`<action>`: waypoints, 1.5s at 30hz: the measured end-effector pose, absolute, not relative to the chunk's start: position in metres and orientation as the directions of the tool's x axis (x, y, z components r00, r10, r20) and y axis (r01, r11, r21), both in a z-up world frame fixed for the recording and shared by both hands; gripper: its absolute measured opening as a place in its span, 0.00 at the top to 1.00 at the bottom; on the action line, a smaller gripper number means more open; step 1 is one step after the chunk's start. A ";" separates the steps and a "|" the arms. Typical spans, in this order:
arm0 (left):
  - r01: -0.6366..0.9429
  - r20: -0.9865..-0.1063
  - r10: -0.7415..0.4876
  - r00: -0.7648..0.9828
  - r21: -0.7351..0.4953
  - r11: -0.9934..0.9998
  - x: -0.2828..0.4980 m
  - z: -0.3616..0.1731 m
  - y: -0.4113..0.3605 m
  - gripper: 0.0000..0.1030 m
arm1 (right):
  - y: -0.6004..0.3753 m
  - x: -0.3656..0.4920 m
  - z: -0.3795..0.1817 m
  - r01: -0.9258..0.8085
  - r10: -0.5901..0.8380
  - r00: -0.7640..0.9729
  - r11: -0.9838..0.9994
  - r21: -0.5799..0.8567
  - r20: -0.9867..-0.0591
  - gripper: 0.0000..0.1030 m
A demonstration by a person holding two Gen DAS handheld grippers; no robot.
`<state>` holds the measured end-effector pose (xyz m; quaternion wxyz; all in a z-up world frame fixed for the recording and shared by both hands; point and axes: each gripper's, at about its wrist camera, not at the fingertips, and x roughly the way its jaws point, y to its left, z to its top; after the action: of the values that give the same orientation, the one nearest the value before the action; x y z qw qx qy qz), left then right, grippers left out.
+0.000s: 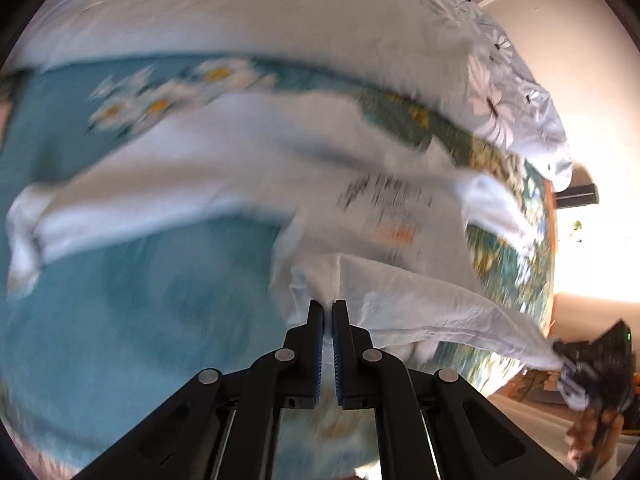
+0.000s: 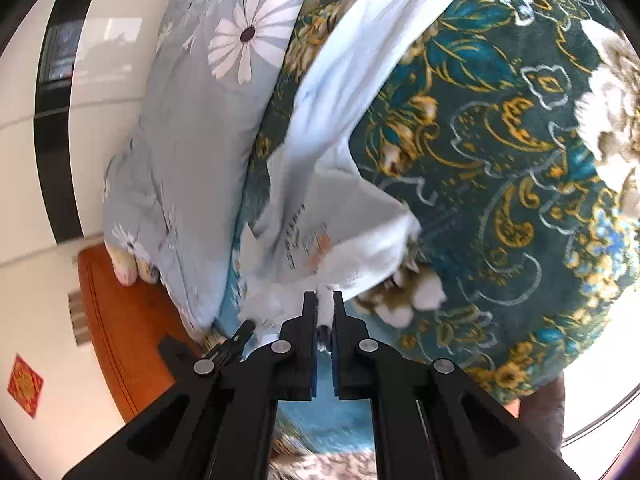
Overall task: Fold clothes
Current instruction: 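Lift and lay the T-shirt flat with both grippers, then open them, then move the left gripper to the sleeve cuff of the flat T-shirt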
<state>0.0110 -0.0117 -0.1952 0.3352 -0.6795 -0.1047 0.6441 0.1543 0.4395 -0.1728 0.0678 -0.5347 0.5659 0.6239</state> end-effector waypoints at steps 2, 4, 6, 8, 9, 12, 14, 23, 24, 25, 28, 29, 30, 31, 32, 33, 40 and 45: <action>-0.254 -0.816 0.553 0.167 -0.578 -0.776 0.044 -0.198 -0.036 0.95 | 0.437 0.170 -0.175 -0.686 -0.531 -0.397 -0.371 0.626 -0.749 0.95; -0.218 -0.823 0.534 0.193 -0.567 -0.795 0.075 -0.204 -0.056 0.95 | 0.437 0.190 -0.181 -0.690 -0.536 -0.373 -0.385 0.613 -0.757 0.95; -0.187 -0.835 0.503 0.223 -0.543 -0.819 0.103 -0.217 -0.062 0.96 | 0.438 0.210 -0.191 -0.709 -0.535 -0.344 -0.391 0.587 -0.772 0.95; -0.164 -0.845 0.473 0.248 -0.518 -0.840 0.124 -0.230 -0.060 0.96 | 0.439 0.228 -0.203 -0.728 -0.537 -0.305 -0.401 0.556 -0.786 0.95; -0.162 -0.852 0.454 0.262 -0.503 -0.849 0.134 -0.235 -0.059 0.96 | 0.438 0.233 -0.210 -0.732 -0.538 -0.280 -0.416 0.539 -0.795 0.95; -0.164 -0.872 0.392 0.293 -0.450 -0.878 0.160 -0.251 -0.054 0.96 | 0.434 0.245 -0.230 -0.734 -0.531 -0.189 -0.483 0.478 -0.826 0.95; -0.161 -0.889 0.344 0.304 -0.403 -0.901 0.171 -0.263 -0.051 0.97 | 0.431 0.249 -0.239 -0.721 -0.512 -0.138 -0.535 0.440 -0.848 0.95; 0.037 -0.890 0.342 0.300 -0.347 -0.937 0.191 -0.285 -0.069 1.00 | 0.428 0.252 -0.250 -0.650 -0.459 -0.029 -0.667 0.365 -0.888 0.95; 0.053 -0.888 0.364 0.279 -0.365 -0.930 0.190 -0.278 -0.071 1.00 | 0.427 0.252 -0.250 -0.643 -0.456 -0.022 -0.675 0.362 -0.890 0.95; 0.059 -0.890 0.375 0.259 -0.373 -0.926 0.188 -0.270 -0.072 0.99 | 0.427 0.252 -0.250 -0.636 -0.452 -0.016 -0.684 0.358 -0.892 0.95; 0.078 -0.891 0.414 0.184 -0.407 -0.910 0.177 -0.241 -0.073 0.99 | 0.429 0.254 -0.248 -0.624 -0.441 -0.008 -0.699 0.349 -0.898 0.94; 0.085 -0.890 0.429 0.157 -0.421 -0.903 0.172 -0.231 -0.074 0.99 | 0.433 0.253 -0.244 -0.626 -0.436 -0.013 -0.698 0.348 -0.900 0.94; 0.091 -0.887 0.443 0.130 -0.434 -0.896 0.168 -0.221 -0.075 0.99 | 0.438 0.253 -0.240 -0.627 -0.432 -0.018 -0.698 0.347 -0.902 0.94; 0.098 -0.887 0.450 0.103 -0.441 -0.892 0.163 -0.211 -0.075 0.99 | 0.442 0.252 -0.236 -0.628 -0.427 -0.023 -0.697 0.346 -0.904 0.94; 0.104 -0.888 0.453 0.085 -0.444 -0.890 0.159 -0.203 -0.077 0.99 | 0.446 0.252 -0.232 -0.630 -0.422 -0.029 -0.696 0.345 -0.906 0.94; 0.104 -0.890 0.452 0.064 -0.445 -0.890 0.153 -0.194 -0.080 0.99 | 0.451 0.251 -0.228 -0.631 -0.418 -0.034 -0.696 0.344 -0.908 0.94; 0.090 -0.924 0.374 -0.077 -0.380 -0.921 0.114 -0.143 -0.115 0.90 | 0.478 0.242 -0.200 -0.640 -0.377 -0.076 -0.691 0.335 -0.923 0.87; 0.123 -0.952 0.282 -0.117 -0.295 -0.947 0.100 -0.148 -0.146 0.53 | 0.460 0.212 -0.171 -0.584 -0.367 -0.194 -0.702 0.408 -0.910 0.64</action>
<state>0.1004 -0.1463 -0.1479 0.0542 -0.6623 -0.1528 0.7315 0.2124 0.4601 -0.1712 0.0804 -0.6296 0.3775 0.6742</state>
